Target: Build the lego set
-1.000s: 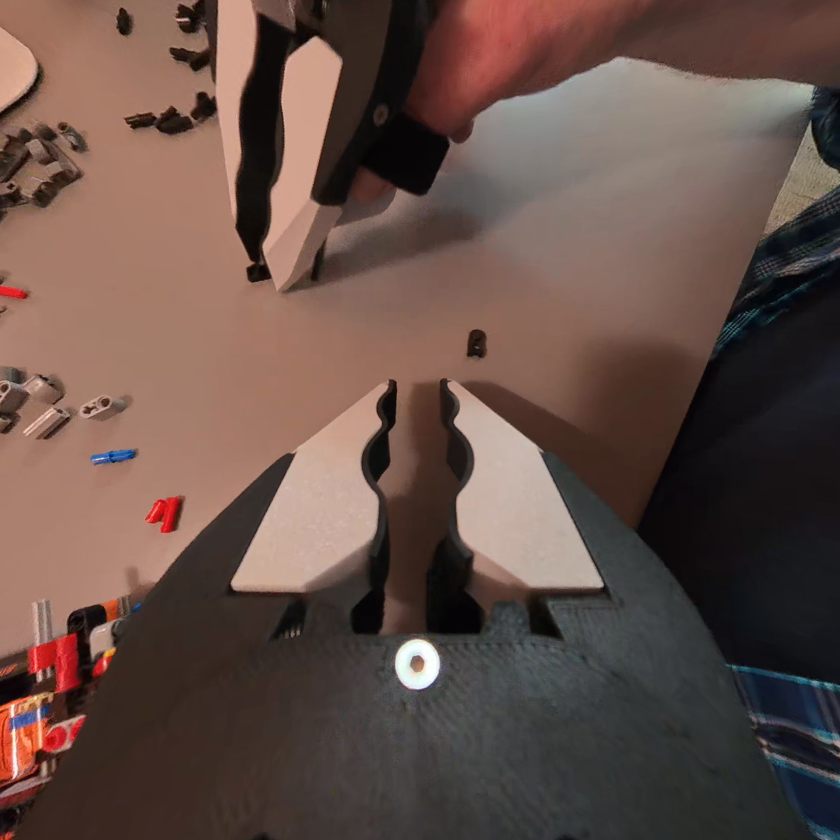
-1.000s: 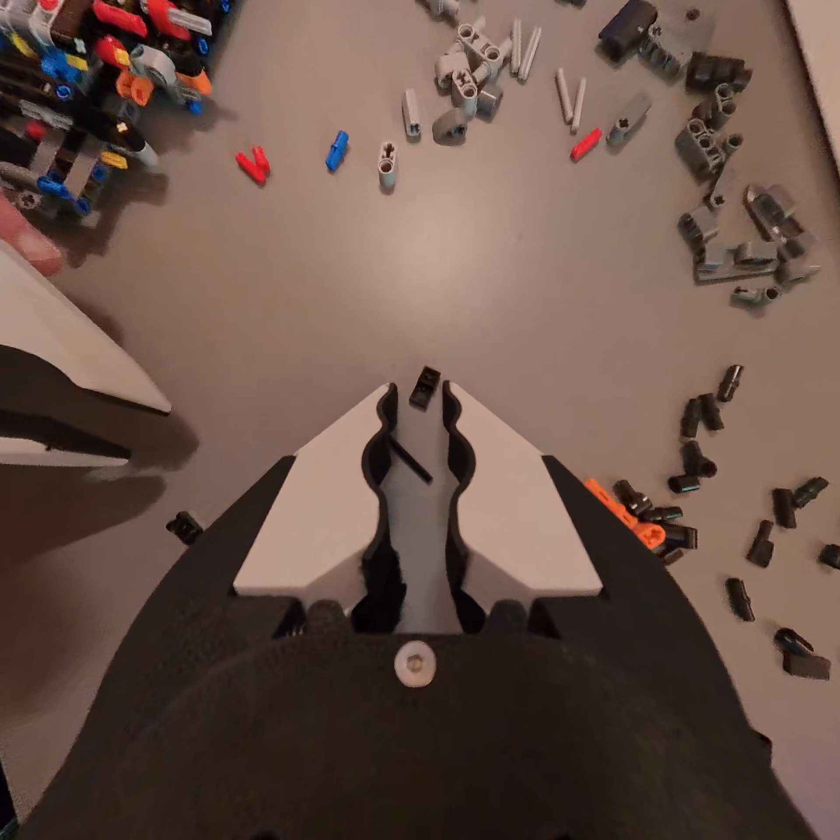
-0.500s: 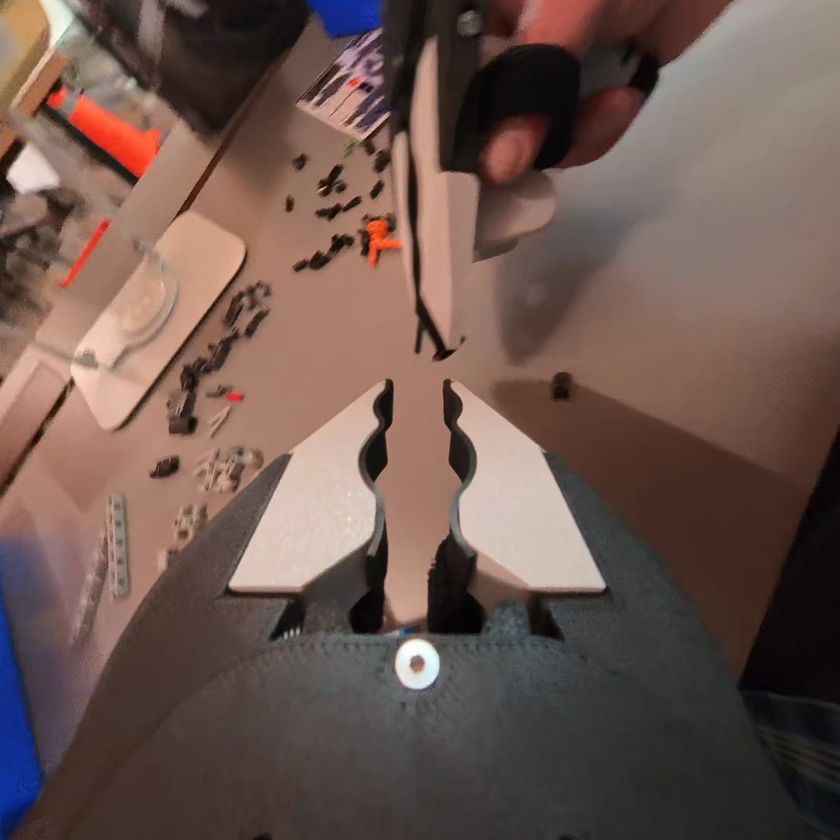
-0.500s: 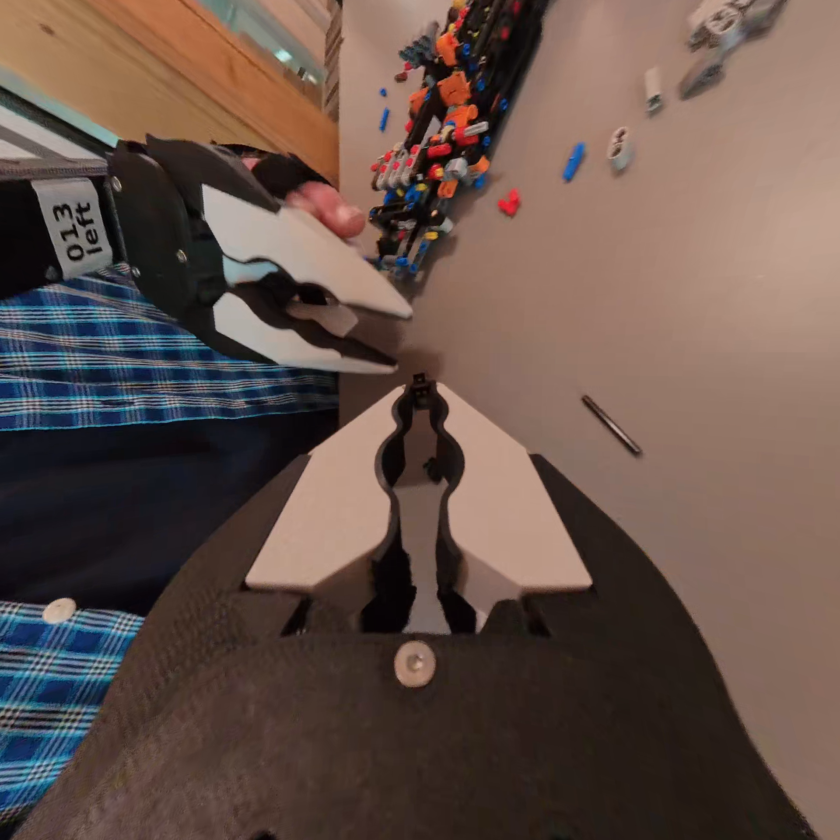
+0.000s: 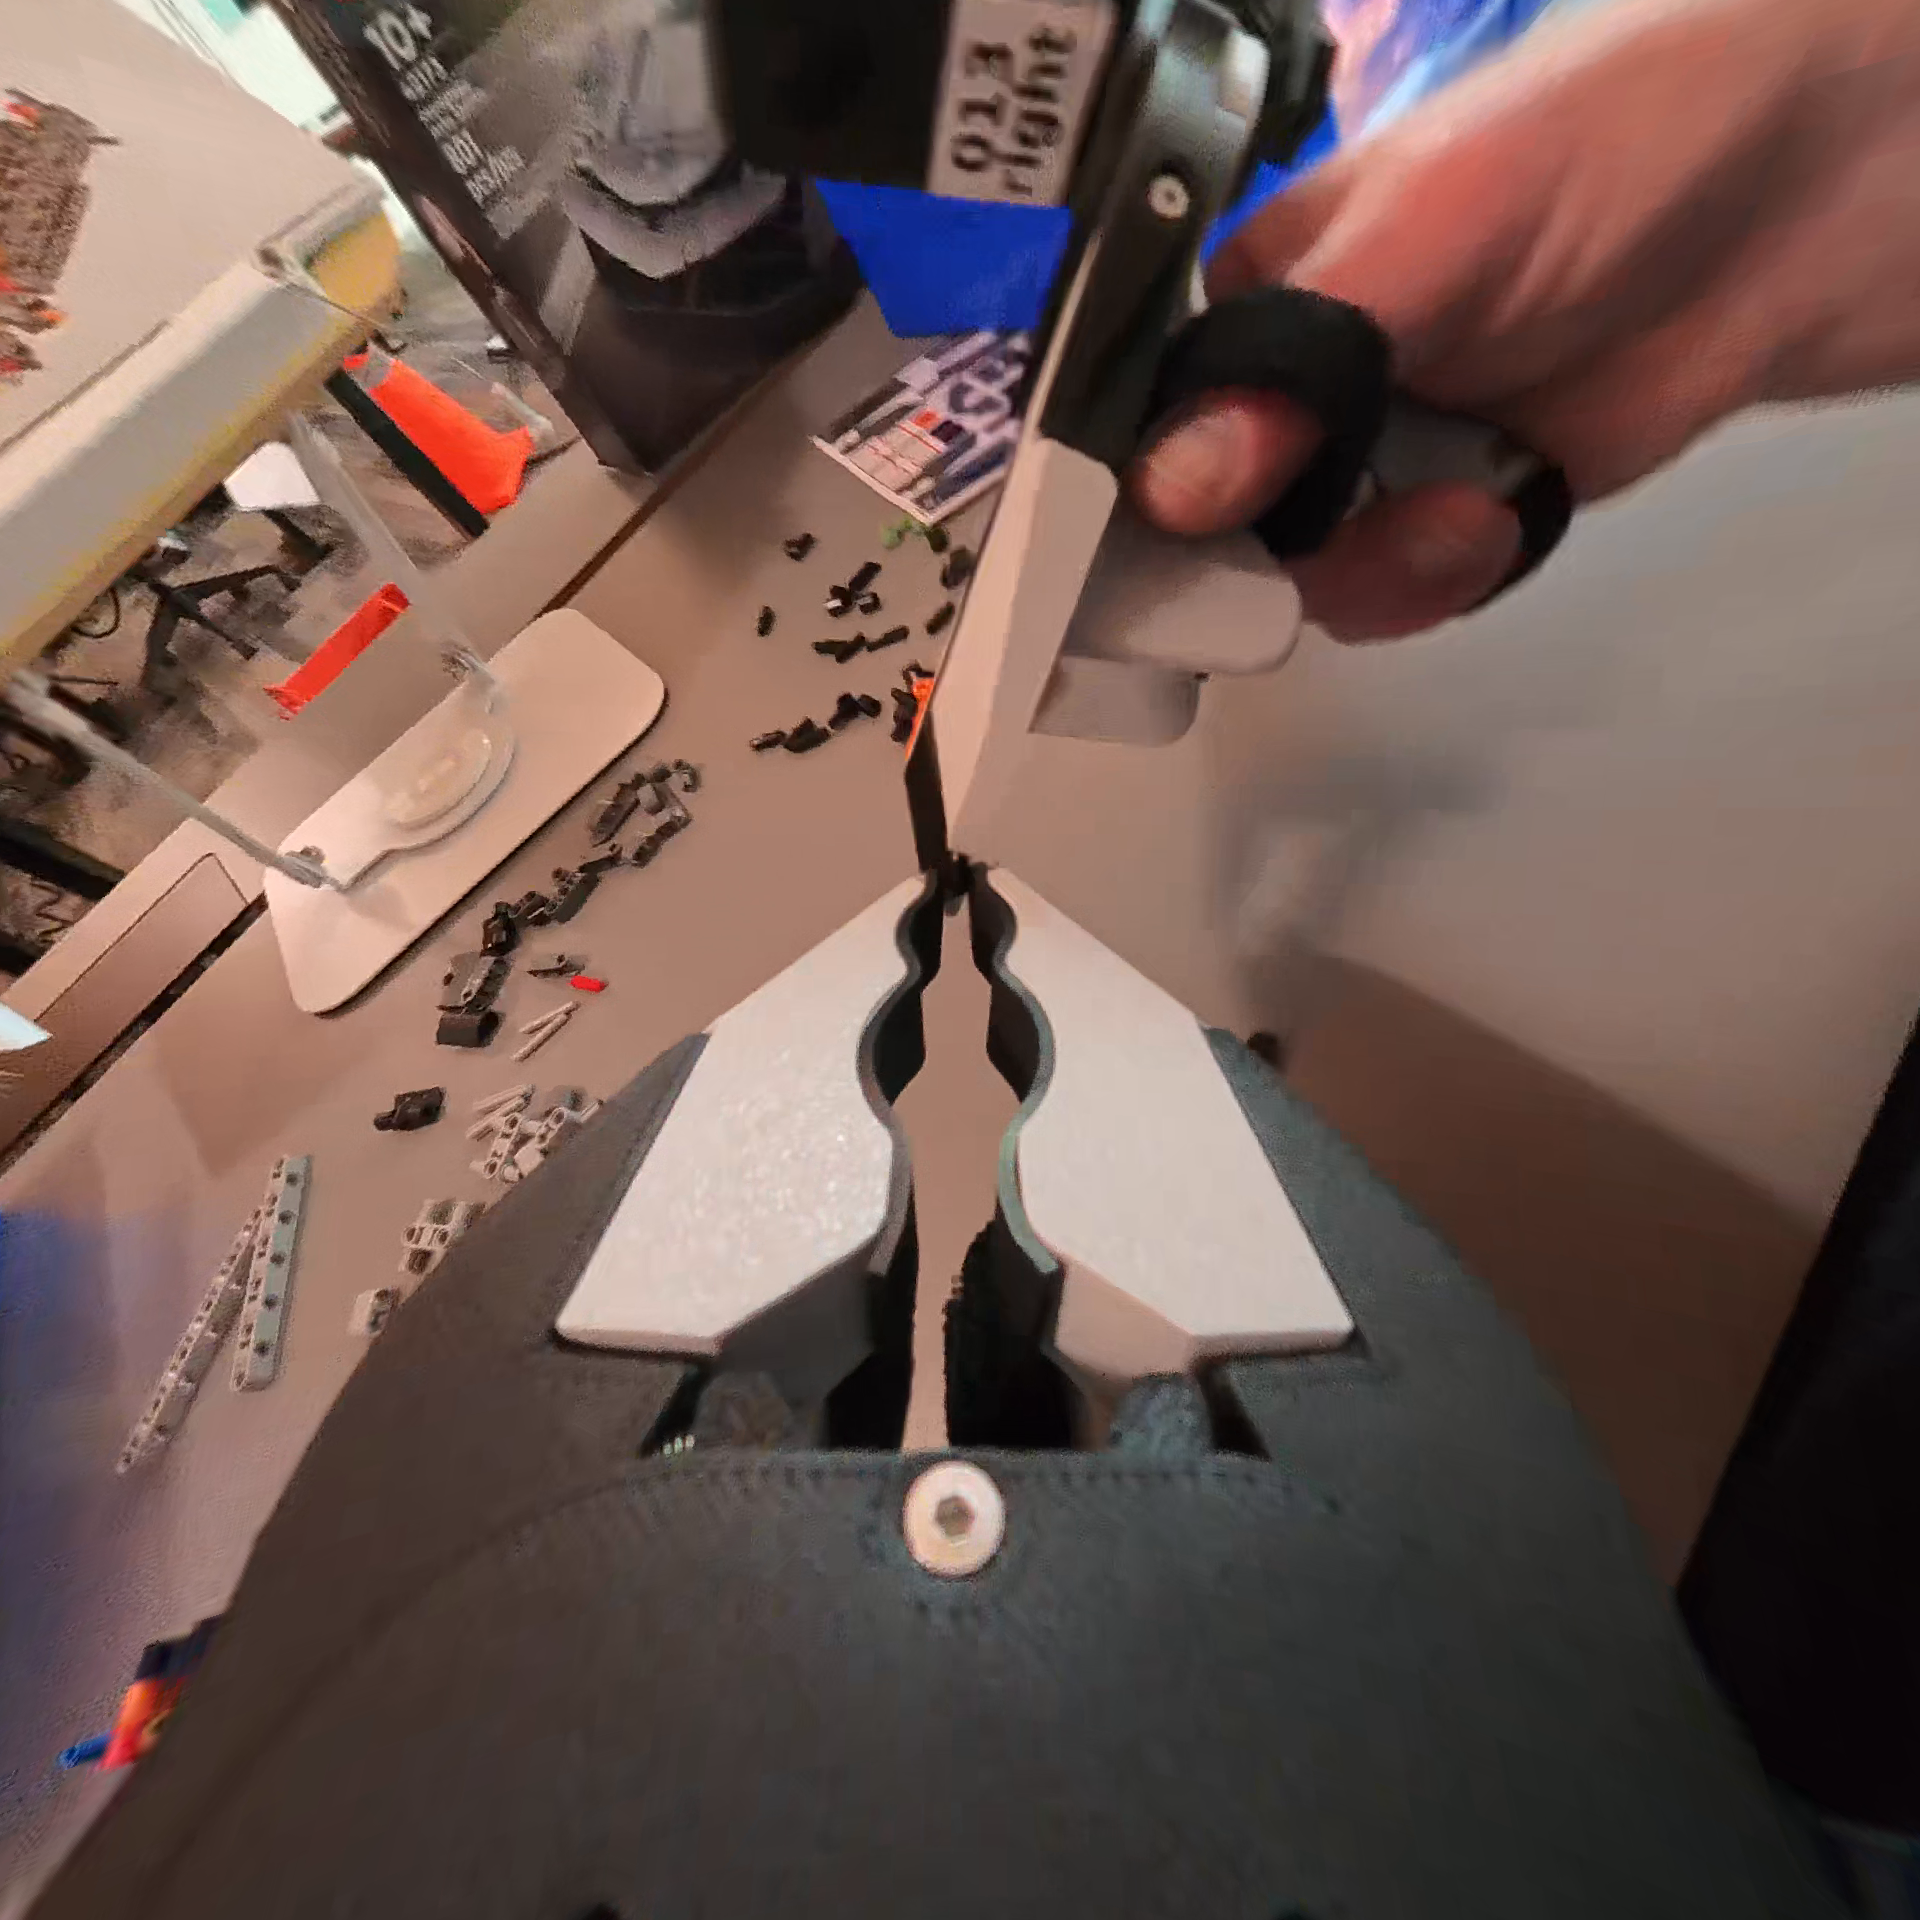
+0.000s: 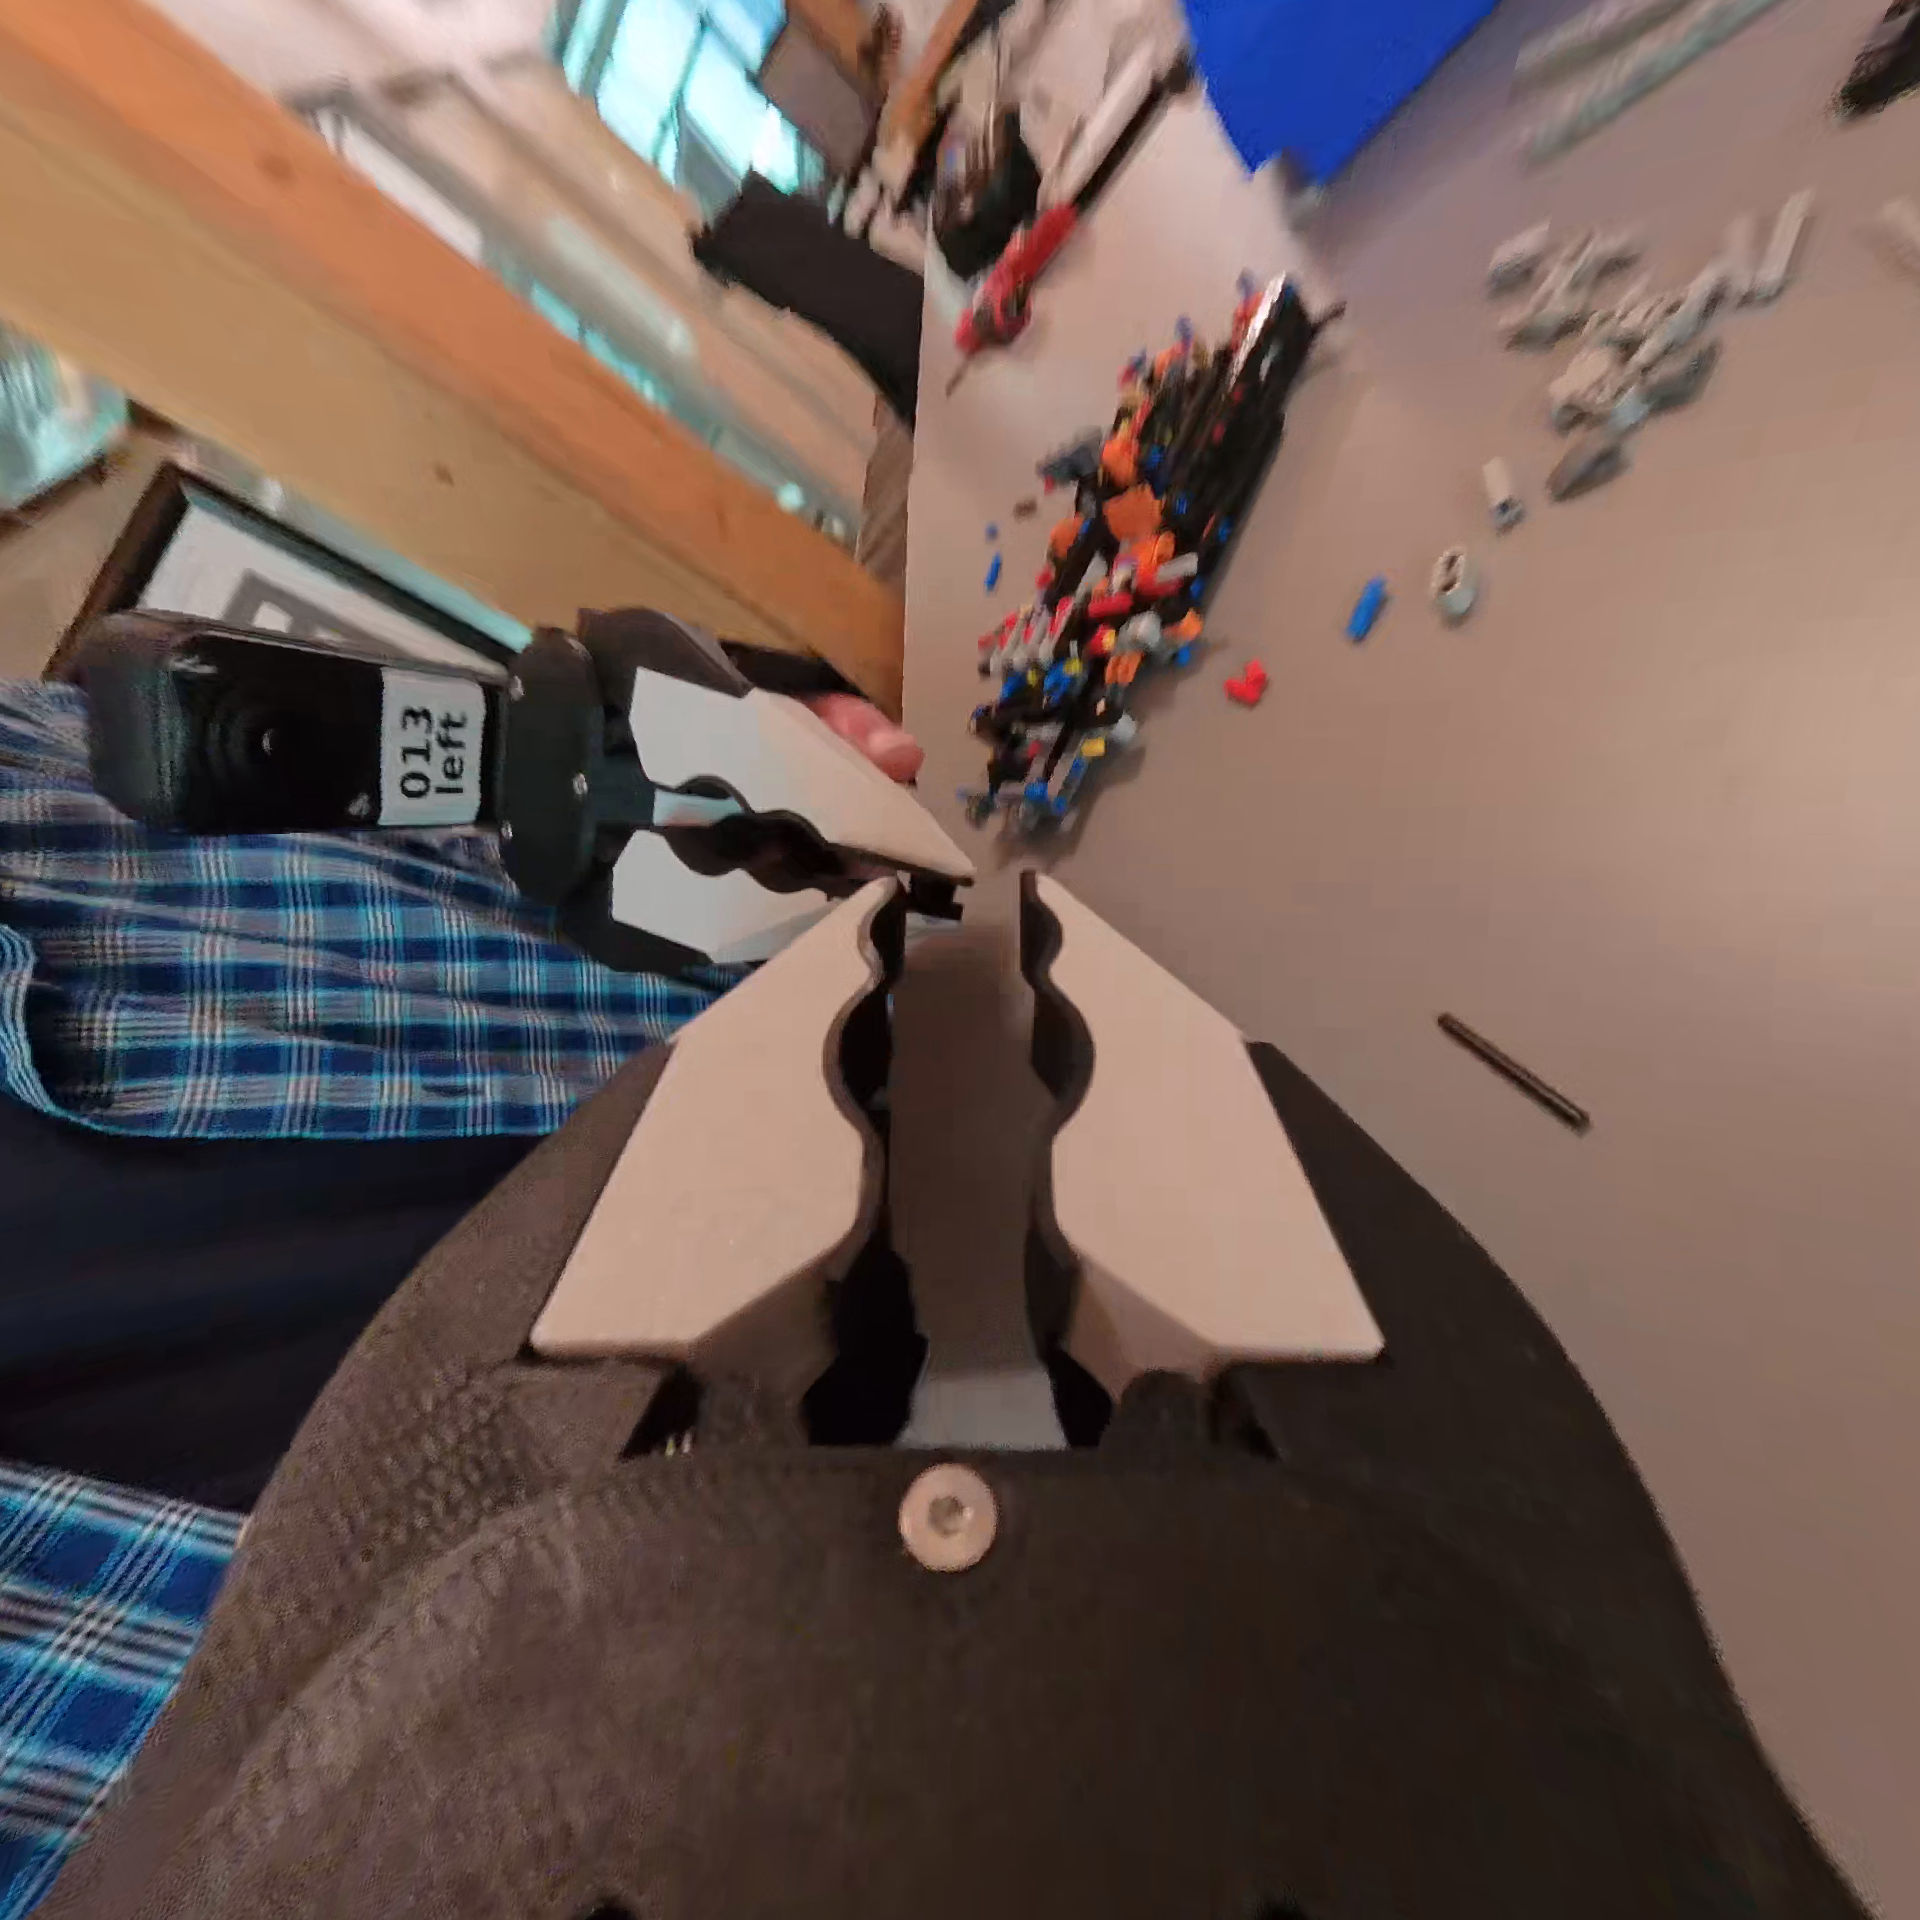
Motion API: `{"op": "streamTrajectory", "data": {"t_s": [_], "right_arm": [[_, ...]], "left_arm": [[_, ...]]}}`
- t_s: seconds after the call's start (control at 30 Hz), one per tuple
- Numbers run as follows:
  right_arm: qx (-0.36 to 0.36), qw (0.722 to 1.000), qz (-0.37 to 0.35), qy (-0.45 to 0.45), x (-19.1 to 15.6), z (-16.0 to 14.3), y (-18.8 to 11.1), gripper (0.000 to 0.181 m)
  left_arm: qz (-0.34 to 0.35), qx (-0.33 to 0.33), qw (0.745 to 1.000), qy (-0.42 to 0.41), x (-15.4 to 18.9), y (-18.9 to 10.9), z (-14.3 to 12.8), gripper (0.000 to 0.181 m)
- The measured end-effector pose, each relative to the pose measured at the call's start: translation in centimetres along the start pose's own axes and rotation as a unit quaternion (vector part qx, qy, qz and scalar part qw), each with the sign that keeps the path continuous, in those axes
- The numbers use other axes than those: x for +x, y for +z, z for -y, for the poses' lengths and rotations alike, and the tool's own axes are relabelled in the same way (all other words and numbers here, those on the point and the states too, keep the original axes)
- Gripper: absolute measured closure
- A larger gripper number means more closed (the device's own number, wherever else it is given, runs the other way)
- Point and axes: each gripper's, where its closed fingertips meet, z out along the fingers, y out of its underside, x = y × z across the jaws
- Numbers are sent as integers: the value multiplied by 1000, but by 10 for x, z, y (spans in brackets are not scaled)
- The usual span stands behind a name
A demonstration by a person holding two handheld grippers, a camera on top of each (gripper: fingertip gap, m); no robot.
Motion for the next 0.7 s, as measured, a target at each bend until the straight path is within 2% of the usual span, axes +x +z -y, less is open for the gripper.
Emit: {"op": "streamTrajectory", "data": {"t_s": [0.03, 0.13, 0.33, 0.47, 0.7], "right_arm": [[28, 1000, -3, 0, 0, 4, -4, 157], [78, 997, 10, 16, -4, 9, -11, 163], [130, 989, 50, 39, -17, 14, -4, 168], [146, 986, 54, 51, -17, 14, -3, 176], [147, 989, 23, 16, -19, 16, -7, 176]], "left_arm": [[-2, 9, 1000, -12, -1, -1, 3, 176], [9, 28, 999, -19, -6, -4, 9, 177], [30, 35, 999, -7, -8, -4, 14, 177], [58, 30, 998, 8, -11, -6, 15, 177], [61, 43, 997, -12, -10, -5, 20, 175]]}}
